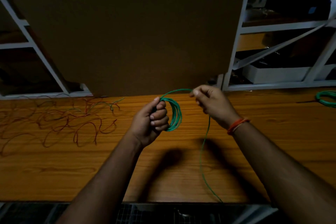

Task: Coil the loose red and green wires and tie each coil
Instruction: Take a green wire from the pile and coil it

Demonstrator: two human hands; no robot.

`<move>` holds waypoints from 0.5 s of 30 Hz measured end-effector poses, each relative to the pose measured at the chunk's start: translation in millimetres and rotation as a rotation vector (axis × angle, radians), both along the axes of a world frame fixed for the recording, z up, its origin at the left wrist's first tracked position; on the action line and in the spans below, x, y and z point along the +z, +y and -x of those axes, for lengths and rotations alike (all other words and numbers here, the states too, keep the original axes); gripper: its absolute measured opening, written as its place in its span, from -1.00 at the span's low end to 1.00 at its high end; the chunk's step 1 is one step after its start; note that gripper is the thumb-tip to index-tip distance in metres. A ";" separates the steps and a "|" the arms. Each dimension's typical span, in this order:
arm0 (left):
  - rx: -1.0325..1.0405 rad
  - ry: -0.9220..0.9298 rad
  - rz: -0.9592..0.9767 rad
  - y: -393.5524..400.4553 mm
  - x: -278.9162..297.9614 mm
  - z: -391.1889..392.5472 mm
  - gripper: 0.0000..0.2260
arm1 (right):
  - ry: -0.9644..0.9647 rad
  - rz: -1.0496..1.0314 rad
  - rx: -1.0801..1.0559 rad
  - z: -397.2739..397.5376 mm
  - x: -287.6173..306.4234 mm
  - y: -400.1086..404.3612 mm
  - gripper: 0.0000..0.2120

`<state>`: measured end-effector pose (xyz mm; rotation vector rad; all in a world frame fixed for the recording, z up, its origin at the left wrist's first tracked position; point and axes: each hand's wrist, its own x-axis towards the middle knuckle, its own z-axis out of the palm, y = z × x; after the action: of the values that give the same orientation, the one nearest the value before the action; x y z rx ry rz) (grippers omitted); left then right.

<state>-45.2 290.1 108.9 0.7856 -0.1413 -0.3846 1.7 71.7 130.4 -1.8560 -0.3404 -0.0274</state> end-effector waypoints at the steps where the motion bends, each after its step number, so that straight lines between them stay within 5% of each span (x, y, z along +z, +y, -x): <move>1: 0.023 0.029 0.050 1.9 0.5 -1.5 -0.68 | 0.013 0.042 0.001 2.8 -8.8 -1.7 -0.82; 7: 0.224 0.125 0.209 14.1 4.0 -8.9 -0.70 | 0.226 -0.048 0.085 26.2 -65.6 -4.0 -0.91; 11: 0.345 0.184 0.259 29.0 5.8 -12.1 -0.71 | 0.293 -0.215 -0.069 42.4 -88.9 -19.8 -0.95; 15: 0.428 0.193 0.327 40.5 6.0 -12.7 -0.72 | 0.275 -0.033 -0.261 61.6 -105.7 -38.7 -0.93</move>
<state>-32.4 330.6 114.9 0.4356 0.1423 -0.0264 -59.9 33.0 24.8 -1.8321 0.0931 0.0431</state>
